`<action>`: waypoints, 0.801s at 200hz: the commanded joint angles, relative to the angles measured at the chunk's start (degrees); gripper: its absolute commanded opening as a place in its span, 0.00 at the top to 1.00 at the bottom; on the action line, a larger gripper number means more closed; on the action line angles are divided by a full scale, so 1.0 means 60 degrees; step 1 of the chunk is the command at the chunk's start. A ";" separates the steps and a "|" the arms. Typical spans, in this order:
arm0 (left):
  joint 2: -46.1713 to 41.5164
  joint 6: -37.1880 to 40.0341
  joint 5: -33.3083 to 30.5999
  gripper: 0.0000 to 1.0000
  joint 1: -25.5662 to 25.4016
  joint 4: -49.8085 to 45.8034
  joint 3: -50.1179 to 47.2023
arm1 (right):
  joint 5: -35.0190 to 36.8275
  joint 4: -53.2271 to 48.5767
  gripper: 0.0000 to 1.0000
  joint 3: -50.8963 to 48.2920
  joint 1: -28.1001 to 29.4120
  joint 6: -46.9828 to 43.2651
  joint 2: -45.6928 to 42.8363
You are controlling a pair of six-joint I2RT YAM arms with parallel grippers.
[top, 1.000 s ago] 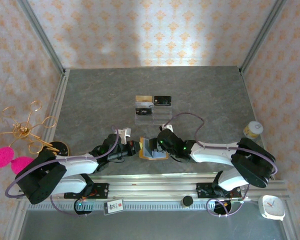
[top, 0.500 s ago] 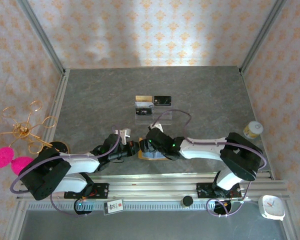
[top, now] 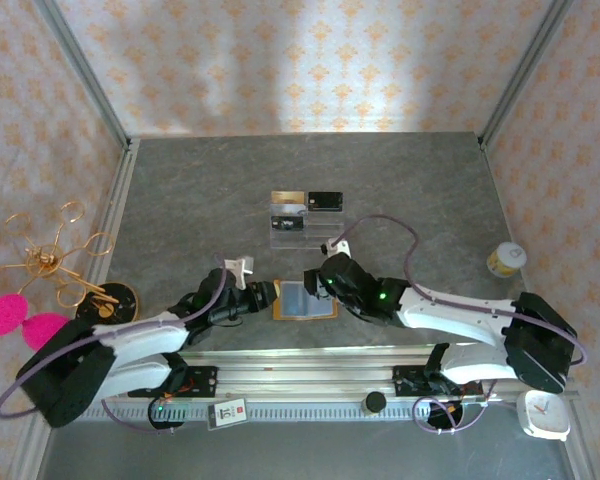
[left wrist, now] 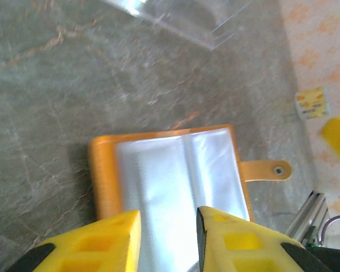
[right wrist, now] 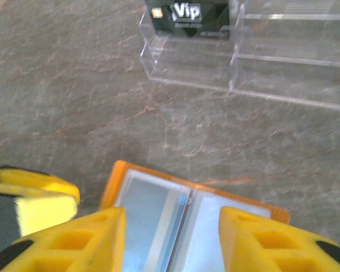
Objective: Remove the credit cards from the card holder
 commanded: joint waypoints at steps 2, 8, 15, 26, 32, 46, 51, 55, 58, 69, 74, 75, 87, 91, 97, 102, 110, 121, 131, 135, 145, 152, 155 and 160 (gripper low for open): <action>-0.0877 0.0518 -0.0614 0.69 0.0068 -0.1266 0.0203 | -0.0946 0.0322 0.56 -0.0194 -0.0013 -0.0022 0.0306; -0.0889 0.0615 -0.0611 0.69 0.0061 -0.1372 0.0363 | -0.1018 0.0430 0.56 -0.0178 -0.0011 -0.0030 0.0496; -0.0850 0.0694 -0.0623 0.69 0.0061 -0.1513 0.0544 | -0.1073 0.0544 0.55 -0.0139 -0.0013 -0.0047 0.0839; -0.0767 0.0774 -0.0658 0.69 0.0061 -0.1609 0.0698 | -0.0996 0.0678 0.54 0.0030 0.0020 -0.0161 0.1411; -0.0758 0.0788 -0.0728 0.69 0.0061 -0.1674 0.0737 | -0.0886 0.0645 0.54 0.0195 0.0076 -0.0269 0.1740; -0.0876 0.0777 -0.0990 0.68 0.0061 -0.1826 0.0681 | -0.0347 0.0385 0.54 0.0712 0.0293 -0.0488 0.2475; -0.0986 0.0762 -0.1083 0.68 0.0068 -0.1880 0.0641 | -0.0156 0.0307 0.54 0.0871 0.0350 -0.0530 0.2709; -0.1082 0.0737 -0.1157 0.67 0.0062 -0.1933 0.0599 | -0.0089 0.0269 0.54 0.0967 0.0381 -0.0553 0.2855; -0.1153 0.0733 -0.1214 0.67 0.0061 -0.1962 0.0572 | -0.0059 0.0251 0.55 0.1025 0.0395 -0.0551 0.2953; -0.1450 0.0718 -0.1406 0.66 0.0061 -0.2095 0.0450 | 0.0075 0.0223 0.55 0.1189 0.0439 -0.0560 0.3240; -0.1568 0.0718 -0.1479 0.66 0.0061 -0.2148 0.0402 | 0.0187 0.0186 0.55 0.1251 0.0454 -0.0545 0.3363; -0.1595 0.0711 -0.1498 0.66 0.0068 -0.2164 0.0388 | 0.0213 0.0181 0.55 0.1266 0.0470 -0.0553 0.3393; -0.1823 0.0703 -0.1616 0.65 0.0073 -0.2238 0.0300 | 0.0611 -0.0073 0.55 0.1506 0.0593 -0.0612 0.3650; -0.1864 0.0691 -0.1620 0.65 0.0076 -0.2239 0.0248 | 0.0775 -0.0157 0.55 0.1586 0.0626 -0.0626 0.3721; -0.1895 0.0689 -0.1620 0.65 0.0077 -0.2248 0.0215 | 0.0972 -0.0250 0.54 0.1683 0.0694 -0.0635 0.3822; -0.1896 0.0689 -0.1606 0.65 0.0076 -0.2239 0.0200 | 0.1109 -0.0315 0.53 0.1736 0.0743 -0.0630 0.3880; -0.1875 0.0703 -0.1577 0.65 0.0076 -0.2228 0.0187 | 0.1316 -0.0351 0.52 0.1785 0.0828 -0.0642 0.3923; -0.1806 0.0732 -0.1520 0.65 0.0081 -0.2170 0.0169 | 0.1488 -0.0385 0.52 0.1851 0.0953 -0.0701 0.3961; -0.1761 0.0747 -0.1488 0.65 0.0076 -0.2108 0.0141 | 0.1684 -0.0570 0.52 0.2005 0.1069 -0.0777 0.4107; -0.1729 0.0755 -0.1488 0.65 0.0076 -0.2068 0.0139 | 0.1761 -0.0678 0.52 0.2084 0.1125 -0.0811 0.4183; -0.1669 0.0774 -0.1473 0.65 0.0072 -0.2008 0.0137 | 0.1950 -0.0850 0.52 0.2219 0.1264 -0.0879 0.4382; -0.1617 0.0777 -0.1459 0.65 0.0076 -0.1953 0.0125 | 0.1988 -0.0917 0.52 0.2288 0.1344 -0.0915 0.4501; -0.1598 0.0777 -0.1446 0.65 0.0076 -0.1930 0.0125 | 0.1994 -0.0911 0.52 0.2298 0.1355 -0.0914 0.4516; -0.1572 0.0777 -0.1423 0.65 0.0076 -0.1876 0.0112 | 0.2026 -0.0936 0.52 0.2330 0.1405 -0.0953 0.4581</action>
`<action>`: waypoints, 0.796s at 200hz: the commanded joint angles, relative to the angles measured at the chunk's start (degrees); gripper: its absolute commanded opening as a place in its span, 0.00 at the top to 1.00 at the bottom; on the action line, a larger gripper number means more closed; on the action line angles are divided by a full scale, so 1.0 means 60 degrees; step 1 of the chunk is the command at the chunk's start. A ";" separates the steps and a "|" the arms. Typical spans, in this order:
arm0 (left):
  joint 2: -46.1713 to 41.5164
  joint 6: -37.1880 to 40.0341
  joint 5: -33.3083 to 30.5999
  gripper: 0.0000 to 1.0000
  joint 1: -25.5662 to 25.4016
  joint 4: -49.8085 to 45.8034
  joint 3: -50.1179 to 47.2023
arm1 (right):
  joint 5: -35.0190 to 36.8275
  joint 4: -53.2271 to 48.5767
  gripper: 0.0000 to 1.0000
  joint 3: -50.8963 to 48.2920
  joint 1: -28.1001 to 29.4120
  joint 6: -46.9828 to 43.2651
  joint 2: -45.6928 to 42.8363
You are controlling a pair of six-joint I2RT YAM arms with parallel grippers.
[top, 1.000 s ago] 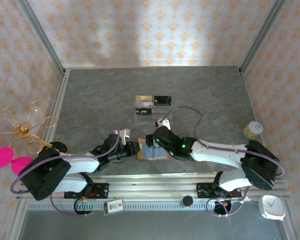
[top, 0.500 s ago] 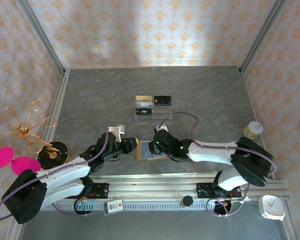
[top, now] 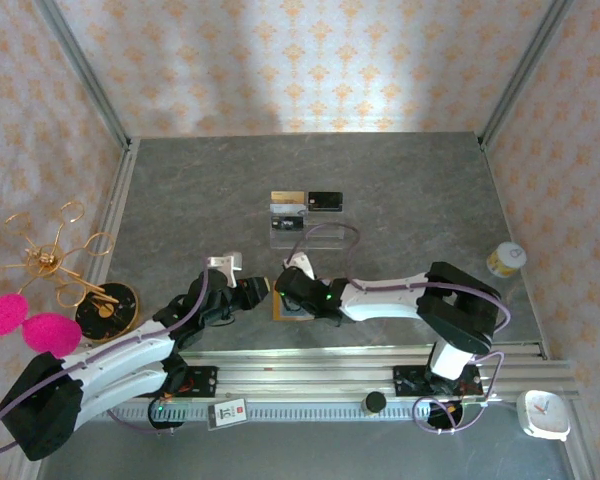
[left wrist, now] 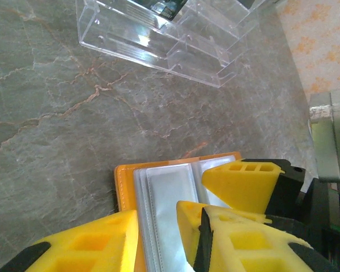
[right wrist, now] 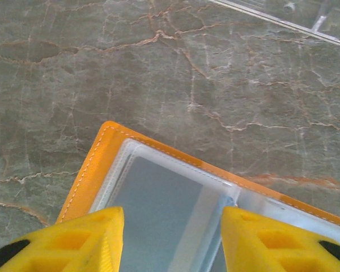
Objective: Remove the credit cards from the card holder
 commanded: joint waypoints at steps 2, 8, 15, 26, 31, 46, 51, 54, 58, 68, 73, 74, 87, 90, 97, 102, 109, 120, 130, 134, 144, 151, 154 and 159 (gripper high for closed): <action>0.0129 0.0234 -0.0120 0.65 0.0076 0.0105 -0.0115 | 0.0845 -0.0613 0.52 0.0294 0.0242 -0.0271 0.0359; 0.0164 0.0221 -0.0103 0.65 0.0076 0.0172 -0.0130 | 0.0874 -0.0656 0.52 0.0319 0.0280 -0.0292 0.0414; 0.0203 0.0219 -0.0091 0.65 0.0076 0.0211 -0.0140 | 0.0916 -0.0697 0.52 0.0357 0.0313 -0.0323 0.0462; 0.0255 0.0206 -0.0075 0.65 0.0076 0.0256 -0.0160 | 0.0900 -0.0746 0.53 0.0379 0.0362 -0.0382 0.0550; 0.0268 0.0205 -0.0068 0.65 0.0073 0.0267 -0.0160 | 0.0864 -0.0765 0.53 0.0390 0.0350 -0.0399 0.0598; 0.0299 0.0205 0.0001 0.65 0.0076 0.0298 -0.0163 | 0.0799 -0.0827 0.58 0.0384 0.0363 -0.0371 0.0756; 0.0299 0.0205 0.0011 0.65 0.0076 0.0291 -0.0160 | 0.0786 -0.0846 0.61 0.0369 0.0353 -0.0360 0.0804; 0.0299 0.0206 0.0028 0.66 0.0076 0.0285 -0.0160 | 0.0787 -0.0848 0.62 0.0359 0.0362 -0.0340 0.0821; 0.0299 0.0217 0.0030 0.66 0.0075 0.0279 -0.0146 | 0.0772 -0.0841 0.65 0.0334 0.0358 -0.0319 0.0837; 0.0299 0.0256 0.0118 0.66 0.0070 0.0289 -0.0131 | 0.0722 -0.0765 0.70 0.0254 0.0355 -0.0243 0.0796; 0.0299 0.0263 0.0163 0.66 0.0076 0.0287 -0.0120 | 0.0668 -0.0710 0.73 0.0213 0.0359 -0.0220 0.0757; 0.0299 0.0263 0.0171 0.66 0.0076 0.0288 -0.0118 | 0.0654 -0.0698 0.74 0.0203 0.0361 -0.0217 0.0761; 0.0338 0.0306 0.0273 0.66 0.0076 0.0318 -0.0101 | 0.0580 -0.0579 0.83 0.0149 0.0359 -0.0156 0.0707; 0.0353 0.0318 0.0304 0.66 0.0076 0.0318 -0.0090 | 0.0580 -0.0552 0.85 0.0149 0.0352 -0.0142 0.0693; 0.0397 0.0334 0.0382 0.66 0.0076 0.0355 -0.0072 | 0.0554 -0.0502 0.90 0.0135 0.0363 -0.0097 0.0685; 0.0444 0.0334 0.0423 0.66 0.0068 0.0396 -0.0050 | 0.0591 -0.0470 0.95 0.0120 0.0363 -0.0083 0.0677; 0.0507 0.0349 0.0481 0.67 0.0076 0.0405 -0.0026 | 0.0637 -0.0431 1.00 0.0092 0.0352 -0.0064 0.0663; 0.0597 0.0336 0.0551 0.67 0.0077 0.0467 -0.0013 | 0.0608 -0.0298 1.00 0.0034 0.0358 -0.0066 0.0599; 0.0634 0.0287 0.0563 0.67 0.0076 0.0494 -0.0028 | 0.0537 -0.0263 1.00 0.0030 0.0357 -0.0105 0.0515; 0.0636 0.0271 0.0564 0.67 0.0074 0.0505 -0.0039 | 0.0534 -0.0258 0.98 0.0031 0.0356 -0.0097 0.0453; 0.0609 0.0252 0.0585 0.66 0.0076 0.0590 -0.0057 | 0.0580 -0.0256 0.84 0.0031 0.0361 -0.0087 0.0261; 0.0585 0.0234 0.0577 0.66 0.0074 0.0580 -0.0057 | 0.0645 -0.0308 0.79 0.0044 0.0358 -0.0070 0.0125; 0.0578 0.0216 0.0577 0.66 0.0076 0.0594 -0.0046 | 0.0674 -0.0332 0.77 0.0057 0.0354 -0.0067 0.0077; 0.0563 0.0224 0.0572 0.66 0.0076 0.0595 -0.0043 | 0.0735 -0.0397 0.73 0.0064 0.0356 -0.0056 0.0002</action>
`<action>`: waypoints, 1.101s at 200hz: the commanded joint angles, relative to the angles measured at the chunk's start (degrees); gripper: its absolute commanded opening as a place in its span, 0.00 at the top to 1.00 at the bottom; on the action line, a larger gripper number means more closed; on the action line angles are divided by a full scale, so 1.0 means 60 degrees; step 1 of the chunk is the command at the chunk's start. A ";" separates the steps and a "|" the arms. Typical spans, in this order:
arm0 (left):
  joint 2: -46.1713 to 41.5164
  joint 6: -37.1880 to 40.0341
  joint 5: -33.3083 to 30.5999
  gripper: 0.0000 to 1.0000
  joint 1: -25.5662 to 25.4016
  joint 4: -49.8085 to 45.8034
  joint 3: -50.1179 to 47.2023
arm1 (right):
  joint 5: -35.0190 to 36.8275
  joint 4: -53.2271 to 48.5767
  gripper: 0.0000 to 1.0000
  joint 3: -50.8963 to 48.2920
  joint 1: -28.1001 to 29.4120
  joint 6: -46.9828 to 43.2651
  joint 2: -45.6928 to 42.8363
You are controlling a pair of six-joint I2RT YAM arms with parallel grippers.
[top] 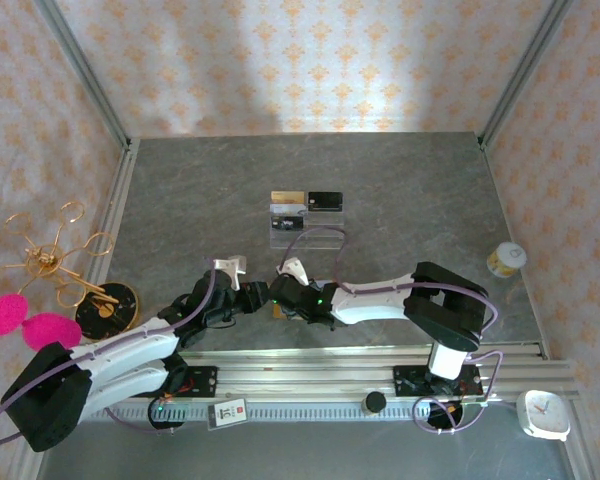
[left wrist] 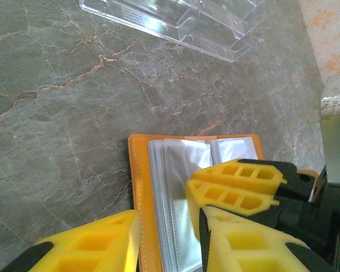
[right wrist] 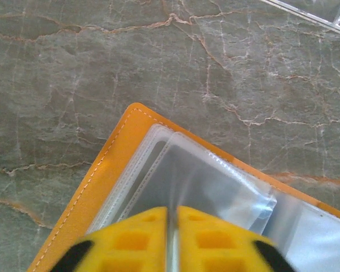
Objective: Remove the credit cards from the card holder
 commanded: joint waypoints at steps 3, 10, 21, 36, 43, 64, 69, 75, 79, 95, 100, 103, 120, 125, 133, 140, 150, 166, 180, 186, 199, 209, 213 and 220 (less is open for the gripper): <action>-0.0055 0.0100 0.0135 0.66 0.0076 0.0458 0.0012 | 0.0314 -0.0329 0.71 -0.0154 0.0022 0.0018 -0.0533; -0.0082 0.0088 0.0135 0.66 0.0074 0.0433 0.0027 | 0.0335 -0.0403 0.66 -0.0124 0.0031 0.0006 -0.0612; -0.0115 0.0088 0.0126 0.65 0.0083 0.0414 0.0038 | 0.0381 -0.0493 0.62 -0.0101 0.0031 0.0005 -0.0754; -0.0113 0.0088 0.0121 0.65 0.0083 0.0427 0.0041 | 0.0387 -0.0599 0.60 -0.0074 0.0010 -0.0023 -0.0781; -0.0112 0.0102 0.0126 0.65 0.0076 0.0426 0.0049 | 0.0408 -0.0707 0.60 0.0009 0.0010 -0.0049 -0.0678; -0.0100 0.0117 0.0122 0.65 0.0076 0.0427 0.0034 | 0.0295 -0.0918 0.59 0.0164 0.0000 -0.0072 -0.0259; -0.0101 0.0117 0.0123 0.65 0.0076 0.0420 0.0029 | 0.0255 -0.0935 0.59 0.0192 -0.0007 -0.0056 -0.0102; -0.0114 0.0128 0.0107 0.65 0.0076 0.0415 0.0027 | 0.0225 -0.0949 0.59 0.0194 -0.0005 -0.0051 0.0036; -0.0115 0.0132 0.0104 0.65 0.0076 0.0413 0.0027 | 0.0270 -0.0975 0.59 0.0186 0.0002 -0.0033 0.0108; -0.0130 0.0132 0.0122 0.65 0.0087 0.0438 -0.0017 | 0.0331 -0.0979 0.61 0.0121 -0.0001 -0.0006 0.0388; -0.0130 0.0132 0.0130 0.65 0.0076 0.0430 -0.0017 | 0.0339 -0.1000 0.62 0.0106 0.0002 0.0004 0.0488; -0.0130 0.0132 0.0148 0.65 0.0076 0.0440 -0.0017 | 0.0328 -0.1018 0.64 0.0117 -0.0005 0.0007 0.0551; -0.0115 0.0172 0.0252 0.65 0.0076 0.0505 -0.0017 | 0.0181 -0.1007 0.78 0.0054 -0.0003 0.0038 0.0690; -0.0115 0.0189 0.0275 0.65 0.0075 0.0516 -0.0018 | 0.0170 -0.0944 0.81 -0.0001 0.0001 0.0067 0.0660; -0.0090 0.0220 0.0333 0.66 0.0078 0.0536 -0.0014 | 0.0155 -0.0826 0.87 -0.0096 0.0001 0.0089 0.0538; -0.0064 0.0233 0.0392 0.66 0.0076 0.0553 -0.0017 | 0.0163 -0.0721 0.91 -0.0153 -0.0001 0.0087 0.0420; -0.0006 0.0249 0.0499 0.66 0.0076 0.0628 -0.0030 | 0.0199 -0.0582 0.99 -0.0214 -0.0012 0.0075 0.0242; 0.0109 0.0195 0.0696 0.66 0.0076 0.0866 -0.0087 | 0.0076 -0.0072 1.00 -0.0440 -0.0062 0.0028 -0.0138; 0.0238 0.0042 0.0930 0.70 0.0076 0.1264 -0.0183 | -0.0377 0.0597 1.00 -0.0810 -0.0161 -0.0001 -0.0653; 0.0301 -0.0013 0.1034 0.71 0.0072 0.1486 -0.0239 | -0.0623 0.0871 1.00 -0.0946 -0.0207 -0.0029 -0.0849; 0.0470 -0.0141 0.1157 0.77 0.0068 0.1809 -0.0310 | -0.1045 0.1323 1.00 -0.1245 -0.0328 0.0056 -0.1292; 0.0617 -0.0184 0.1222 0.80 0.0062 0.1993 -0.0339 | -0.1436 0.1638 1.00 -0.1535 -0.0431 0.0134 -0.1600; 0.0668 -0.0222 0.1250 0.80 0.0068 0.2087 -0.0358 | -0.1591 0.1759 1.00 -0.1641 -0.0478 0.0163 -0.1731; 0.0790 -0.0297 0.1308 0.80 0.0062 0.2316 -0.0408 | -0.1801 0.1916 1.00 -0.1775 -0.0530 0.0214 -0.1891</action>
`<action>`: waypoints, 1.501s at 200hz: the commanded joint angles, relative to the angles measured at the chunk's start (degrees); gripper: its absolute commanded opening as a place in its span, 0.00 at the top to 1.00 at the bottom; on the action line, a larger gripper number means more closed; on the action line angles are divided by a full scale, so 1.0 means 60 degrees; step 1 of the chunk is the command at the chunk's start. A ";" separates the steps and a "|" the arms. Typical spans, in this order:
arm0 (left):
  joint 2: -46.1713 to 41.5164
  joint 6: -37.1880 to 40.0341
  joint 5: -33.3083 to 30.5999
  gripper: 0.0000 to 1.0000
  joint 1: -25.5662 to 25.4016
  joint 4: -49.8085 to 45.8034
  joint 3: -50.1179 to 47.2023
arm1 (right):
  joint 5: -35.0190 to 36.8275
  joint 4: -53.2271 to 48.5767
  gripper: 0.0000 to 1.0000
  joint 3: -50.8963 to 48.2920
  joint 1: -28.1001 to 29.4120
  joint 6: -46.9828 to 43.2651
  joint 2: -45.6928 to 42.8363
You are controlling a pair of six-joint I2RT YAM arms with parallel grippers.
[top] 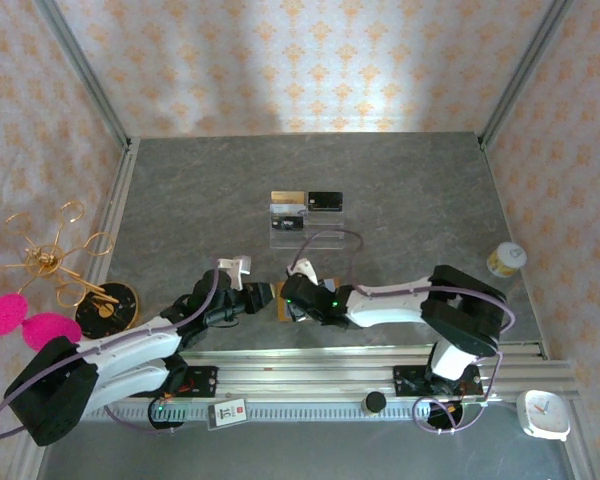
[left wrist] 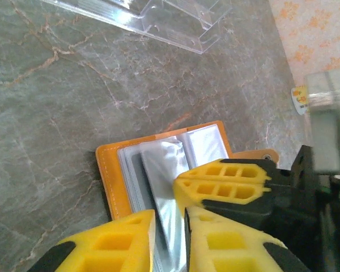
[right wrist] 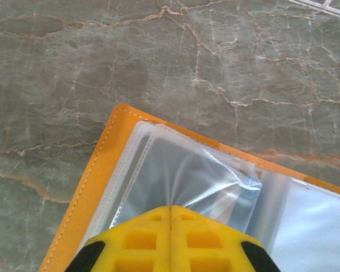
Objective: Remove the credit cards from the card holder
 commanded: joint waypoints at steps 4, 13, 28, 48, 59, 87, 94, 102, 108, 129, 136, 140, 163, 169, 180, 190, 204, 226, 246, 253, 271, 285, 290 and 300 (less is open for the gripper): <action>0.0347 -0.0253 0.0451 0.80 0.0062 0.1204 -0.0242 | -0.1021 0.0951 1.00 -0.0498 -0.0233 0.0219 -0.0832; 0.0554 -0.0338 0.0569 0.80 0.0061 0.1508 -0.0293 | -0.1115 0.0982 1.00 -0.0586 -0.0256 0.0294 -0.0948; 0.0966 -0.0399 0.0738 0.82 0.0011 0.1782 -0.0191 | -0.1239 0.1079 1.00 -0.0694 -0.0275 0.0396 -0.1130; 0.1546 -0.0387 0.0743 0.84 -0.0267 0.2086 0.0040 | -0.1304 0.1057 1.00 -0.0716 -0.0296 0.0487 -0.1206; 0.1880 -0.0302 0.0650 0.86 -0.0490 0.2018 0.0277 | -0.1281 0.1053 1.00 -0.0741 -0.0290 0.0533 -0.1243; 0.2651 -0.0121 0.0537 0.90 -0.0818 0.1718 0.0817 | -0.1139 0.1030 1.00 -0.0822 -0.0303 0.0741 -0.1346; 0.2820 -0.0114 0.0552 0.90 -0.0871 0.1717 0.0905 | -0.0970 0.0939 0.93 -0.0838 -0.0302 0.0871 -0.1435; 0.2946 -0.0082 0.0567 0.90 -0.0931 0.1682 0.1035 | -0.0679 0.0819 0.79 -0.0909 -0.0307 0.0967 -0.1640; 0.3021 -0.0056 0.0568 0.90 -0.1004 0.1605 0.1159 | -0.0416 0.0726 0.71 -0.1009 -0.0311 0.1055 -0.1848; 0.3262 0.0125 0.0421 0.89 -0.1276 0.1215 0.1697 | 0.0541 0.0248 0.58 -0.1524 -0.0474 0.1397 -0.3031; 0.3453 0.0167 0.0422 0.89 -0.1377 0.1146 0.1889 | 0.0701 0.0125 0.57 -0.1750 -0.0556 0.1481 -0.3474; 0.3591 0.0193 0.0434 0.89 -0.1432 0.1121 0.1994 | 0.0747 0.0058 0.56 -0.1864 -0.0620 0.1522 -0.3717; 0.4597 0.0230 0.0676 0.89 -0.1609 0.1136 0.2582 | 0.0491 -0.0102 0.57 -0.2494 -0.0955 0.1633 -0.4775; 0.4836 0.0231 0.0725 0.89 -0.1660 0.1107 0.2736 | 0.0369 -0.0097 0.58 -0.2635 -0.1010 0.1679 -0.4909; 0.5175 0.0269 0.0743 0.89 -0.1723 0.0988 0.3028 | -0.0128 0.0144 0.60 -0.2881 -0.1119 0.1653 -0.5014; 0.5365 0.0318 0.0727 0.89 -0.1762 0.0779 0.3256 | -0.0571 0.0301 0.60 -0.2976 -0.1211 0.1666 -0.4922; 0.5302 0.0348 0.0525 0.89 -0.1755 0.0533 0.3371 | -0.0950 0.0417 0.66 -0.2981 -0.1242 0.1664 -0.4663; 0.4913 0.0260 0.0201 0.89 -0.1744 0.0348 0.3199 | -0.1472 0.0896 0.70 -0.3149 -0.1455 0.1677 -0.4253; 0.4497 0.0145 -0.0031 0.87 -0.1728 0.0324 0.2886 | -0.1764 0.1152 0.74 -0.3258 -0.1793 0.1660 -0.3435; 0.4392 0.0128 -0.0055 0.85 -0.1715 0.0329 0.2787 | -0.1785 0.1247 0.75 -0.3290 -0.1839 0.1626 -0.3187; 0.4268 0.0100 -0.0116 0.81 -0.1656 0.0228 0.2652 | -0.1898 0.1557 0.76 -0.3280 -0.1871 0.1595 -0.2477; 0.4233 0.0084 -0.0207 0.79 -0.1570 0.0168 0.2550 | -0.1925 0.1690 0.80 -0.3223 -0.1878 0.1687 -0.2013; 0.4235 0.0095 -0.0279 0.79 -0.1531 0.0141 0.2519 | -0.1910 0.1724 0.81 -0.3219 -0.1872 0.1731 -0.1853; 0.4256 0.0126 -0.0408 0.79 -0.1449 -0.0060 0.2487 | -0.1940 0.1858 0.83 -0.3267 -0.1875 0.1836 -0.1690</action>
